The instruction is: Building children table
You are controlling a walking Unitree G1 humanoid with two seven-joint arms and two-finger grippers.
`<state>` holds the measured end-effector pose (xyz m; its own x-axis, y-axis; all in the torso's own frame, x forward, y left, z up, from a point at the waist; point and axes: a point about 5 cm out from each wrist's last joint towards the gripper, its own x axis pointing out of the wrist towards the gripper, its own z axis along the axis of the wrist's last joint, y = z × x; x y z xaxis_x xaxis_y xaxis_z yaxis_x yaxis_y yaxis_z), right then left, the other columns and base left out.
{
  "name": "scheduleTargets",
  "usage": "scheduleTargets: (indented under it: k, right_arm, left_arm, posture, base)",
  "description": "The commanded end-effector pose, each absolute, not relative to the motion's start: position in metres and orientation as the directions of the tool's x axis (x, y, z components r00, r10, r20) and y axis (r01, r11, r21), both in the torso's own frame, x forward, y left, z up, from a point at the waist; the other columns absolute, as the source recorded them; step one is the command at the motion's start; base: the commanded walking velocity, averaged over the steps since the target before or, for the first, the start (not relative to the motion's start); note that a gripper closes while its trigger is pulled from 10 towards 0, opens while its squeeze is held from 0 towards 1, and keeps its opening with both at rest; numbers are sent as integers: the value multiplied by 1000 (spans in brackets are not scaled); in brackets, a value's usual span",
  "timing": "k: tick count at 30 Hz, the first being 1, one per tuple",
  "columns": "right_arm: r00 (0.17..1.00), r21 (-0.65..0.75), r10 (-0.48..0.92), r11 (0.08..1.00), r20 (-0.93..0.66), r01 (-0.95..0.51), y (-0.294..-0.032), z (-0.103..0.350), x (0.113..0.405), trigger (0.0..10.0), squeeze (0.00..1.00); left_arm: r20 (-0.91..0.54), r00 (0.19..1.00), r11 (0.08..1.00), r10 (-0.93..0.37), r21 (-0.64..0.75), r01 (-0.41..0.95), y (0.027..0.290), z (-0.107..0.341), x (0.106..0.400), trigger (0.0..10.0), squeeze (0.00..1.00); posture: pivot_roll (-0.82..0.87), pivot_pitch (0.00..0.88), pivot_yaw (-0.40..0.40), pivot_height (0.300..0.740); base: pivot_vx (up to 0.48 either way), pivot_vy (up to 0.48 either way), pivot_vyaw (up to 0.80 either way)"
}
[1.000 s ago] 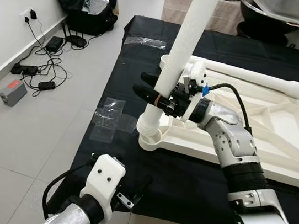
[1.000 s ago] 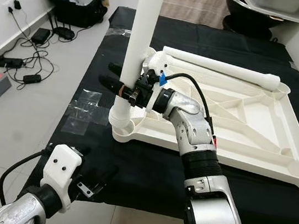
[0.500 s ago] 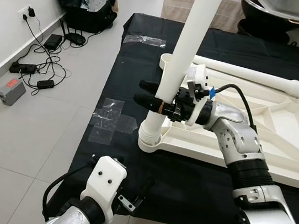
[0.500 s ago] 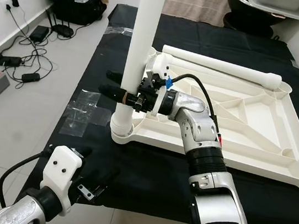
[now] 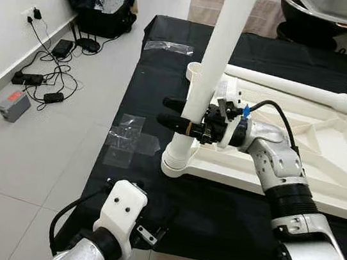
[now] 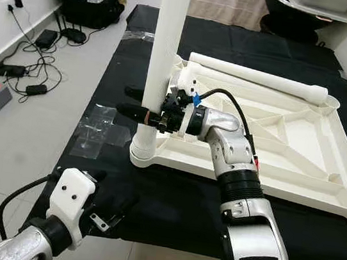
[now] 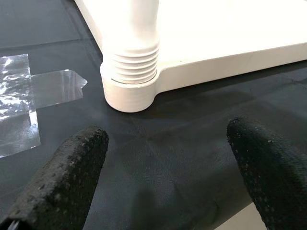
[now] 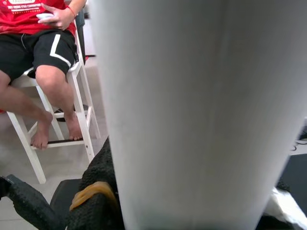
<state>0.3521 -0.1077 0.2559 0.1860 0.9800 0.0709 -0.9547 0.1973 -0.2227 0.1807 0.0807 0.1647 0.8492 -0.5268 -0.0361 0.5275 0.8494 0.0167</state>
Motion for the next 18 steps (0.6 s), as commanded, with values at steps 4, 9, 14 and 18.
scheduleTargets:
  k: [4,9,14,18]
  right_arm:
    - [155,-223,988,153,8,-963,-107,242,347,10000,0]
    - [221,-197,975,215,-11,-957,-106,233,348,10000,0]
    - [254,-168,967,245,-34,-955,-106,226,349,10000,0]
    - [313,-152,948,301,-64,-942,-106,218,351,10000,0]
  left_arm:
    - [-41,853,854,-520,15,520,81,165,180,10000,0]
    - [-36,856,856,-516,16,517,81,166,181,10000,0]
    - [-34,856,856,-515,20,516,82,167,182,10000,0]
    - [-29,860,859,-510,26,511,83,168,184,10000,0]
  posture:
    - [97,212,-69,740]
    - [94,214,-70,740]
    - [91,216,-70,740]
    - [90,218,-71,740]
  base:
    - [0,0,0]
    - [0,0,0]
    - [0,0,0]
    - [0,0,0]
